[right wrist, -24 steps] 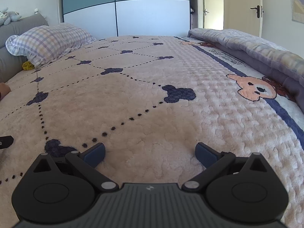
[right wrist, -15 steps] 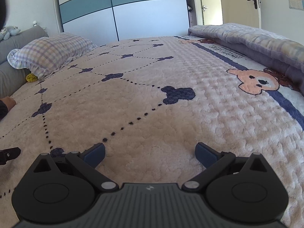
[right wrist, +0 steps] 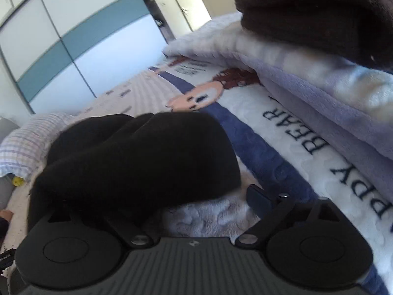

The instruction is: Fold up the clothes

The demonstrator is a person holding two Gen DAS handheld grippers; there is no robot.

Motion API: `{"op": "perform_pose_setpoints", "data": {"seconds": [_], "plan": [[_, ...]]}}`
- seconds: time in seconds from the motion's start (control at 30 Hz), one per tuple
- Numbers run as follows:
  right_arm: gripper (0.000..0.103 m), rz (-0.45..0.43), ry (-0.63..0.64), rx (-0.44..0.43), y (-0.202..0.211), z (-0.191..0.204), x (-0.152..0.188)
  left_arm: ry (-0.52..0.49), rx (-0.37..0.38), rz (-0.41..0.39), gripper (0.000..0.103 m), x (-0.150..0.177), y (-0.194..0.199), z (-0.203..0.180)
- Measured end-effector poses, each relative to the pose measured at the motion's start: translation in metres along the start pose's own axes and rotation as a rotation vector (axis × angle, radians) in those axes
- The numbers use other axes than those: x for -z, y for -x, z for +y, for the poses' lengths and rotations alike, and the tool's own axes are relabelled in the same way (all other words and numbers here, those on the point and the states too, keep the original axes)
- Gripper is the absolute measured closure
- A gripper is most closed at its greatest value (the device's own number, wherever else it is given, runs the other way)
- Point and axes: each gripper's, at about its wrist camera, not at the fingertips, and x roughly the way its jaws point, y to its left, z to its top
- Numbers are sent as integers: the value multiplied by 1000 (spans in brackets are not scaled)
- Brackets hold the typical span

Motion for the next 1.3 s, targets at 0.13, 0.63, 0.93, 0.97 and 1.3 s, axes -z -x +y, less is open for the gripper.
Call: {"op": "perform_pose_setpoints", "data": {"seconds": [0.13, 0.63, 0.93, 0.97, 1.3], "plan": [[0, -1, 41, -7, -6, 15, 1, 0, 0, 0, 0, 0, 1, 0], [0, 33, 136, -63, -15, 31, -7, 13, -13, 6, 0, -3, -2, -4], [0, -26, 159, -97, -42, 32, 5, 19, -13, -18, 0, 1, 0, -3], [0, -29, 167, -89, -41, 33, 6, 17, -14, -18, 0, 1, 0, -4], [0, -30, 247, -10, -58, 58, 7, 23, -10, -21, 0, 1, 0, -3]]}}
